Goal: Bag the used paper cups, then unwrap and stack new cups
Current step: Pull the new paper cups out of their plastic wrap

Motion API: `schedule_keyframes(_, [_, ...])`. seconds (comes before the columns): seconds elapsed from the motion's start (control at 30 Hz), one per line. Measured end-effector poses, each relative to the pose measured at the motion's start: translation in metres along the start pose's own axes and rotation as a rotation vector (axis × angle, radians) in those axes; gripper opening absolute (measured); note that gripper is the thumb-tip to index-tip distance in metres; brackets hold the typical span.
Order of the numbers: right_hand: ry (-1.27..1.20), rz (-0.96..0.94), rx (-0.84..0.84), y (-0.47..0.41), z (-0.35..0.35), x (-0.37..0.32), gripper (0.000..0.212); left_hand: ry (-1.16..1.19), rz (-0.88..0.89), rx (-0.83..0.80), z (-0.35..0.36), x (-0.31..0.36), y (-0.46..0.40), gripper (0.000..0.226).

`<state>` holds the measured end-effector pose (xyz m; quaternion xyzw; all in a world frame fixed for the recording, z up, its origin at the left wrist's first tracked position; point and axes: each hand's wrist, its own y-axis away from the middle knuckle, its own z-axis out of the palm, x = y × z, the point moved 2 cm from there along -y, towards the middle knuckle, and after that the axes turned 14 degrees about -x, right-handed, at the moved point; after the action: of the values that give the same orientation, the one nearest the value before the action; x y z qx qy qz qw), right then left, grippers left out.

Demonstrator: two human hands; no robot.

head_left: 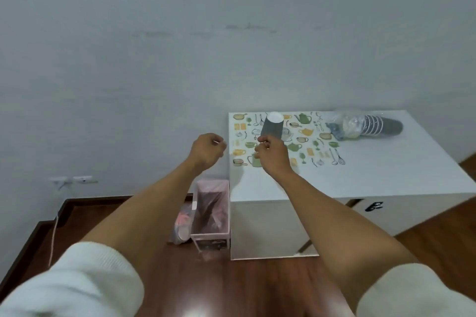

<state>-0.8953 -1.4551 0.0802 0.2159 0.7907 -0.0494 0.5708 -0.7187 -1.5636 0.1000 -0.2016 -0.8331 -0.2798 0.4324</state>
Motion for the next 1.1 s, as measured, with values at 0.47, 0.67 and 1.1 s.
schedule_keyframes(0.47, [0.098,0.016,0.033,-0.031,-0.287,0.104,0.024,0.025,0.042,-0.046,0.216,0.158,-0.071,0.014])
schedule_keyframes(0.67, [0.181,0.026,0.082,-0.046,-0.349,0.135,0.021,-0.027,0.074,-0.073,0.258,0.193,-0.117,0.008])
schedule_keyframes(1.1, [0.960,0.256,-0.101,-0.127,-0.432,0.167,0.102,0.275,0.024,-0.089,0.321,0.213,-0.206,0.037])
